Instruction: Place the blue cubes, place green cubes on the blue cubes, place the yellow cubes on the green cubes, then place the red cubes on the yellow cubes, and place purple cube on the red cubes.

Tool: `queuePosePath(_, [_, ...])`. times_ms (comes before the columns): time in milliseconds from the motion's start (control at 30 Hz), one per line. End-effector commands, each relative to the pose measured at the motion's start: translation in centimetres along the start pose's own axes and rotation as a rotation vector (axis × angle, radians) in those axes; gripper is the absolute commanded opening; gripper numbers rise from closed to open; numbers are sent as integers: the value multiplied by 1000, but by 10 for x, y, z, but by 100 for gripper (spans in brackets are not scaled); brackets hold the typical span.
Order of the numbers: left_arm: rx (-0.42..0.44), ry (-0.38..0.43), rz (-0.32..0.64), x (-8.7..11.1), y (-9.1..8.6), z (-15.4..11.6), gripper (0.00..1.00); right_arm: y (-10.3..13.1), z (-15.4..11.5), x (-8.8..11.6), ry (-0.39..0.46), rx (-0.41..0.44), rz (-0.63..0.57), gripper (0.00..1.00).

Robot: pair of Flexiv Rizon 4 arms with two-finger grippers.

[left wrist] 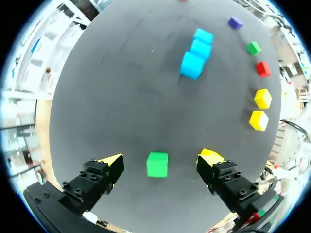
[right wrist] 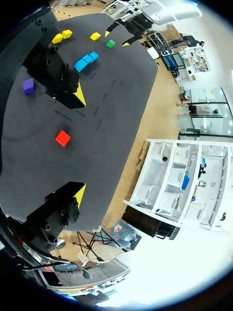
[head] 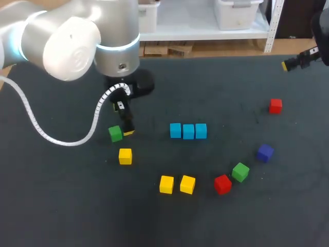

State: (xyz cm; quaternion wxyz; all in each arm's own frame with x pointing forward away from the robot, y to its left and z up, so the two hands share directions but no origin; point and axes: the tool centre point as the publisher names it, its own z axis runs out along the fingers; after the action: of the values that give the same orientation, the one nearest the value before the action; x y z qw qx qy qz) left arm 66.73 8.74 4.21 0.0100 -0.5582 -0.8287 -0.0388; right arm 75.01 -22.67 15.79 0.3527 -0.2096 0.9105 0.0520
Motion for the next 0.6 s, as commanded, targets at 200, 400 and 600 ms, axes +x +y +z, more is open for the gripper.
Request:
queuePosePath(200, [-8, 10, -57, 13, 5, 19, 100, 2, 1, 2, -8, 10, 1, 100])
queuePosePath(400, [1, 23, -62, 16, 12, 28, 100, 2, 1, 2, -8, 10, 1, 100])
queuePosePath(600, [10, 33, -42, 18, 12, 29, 100, 2, 1, 2, -8, 10, 1, 100])
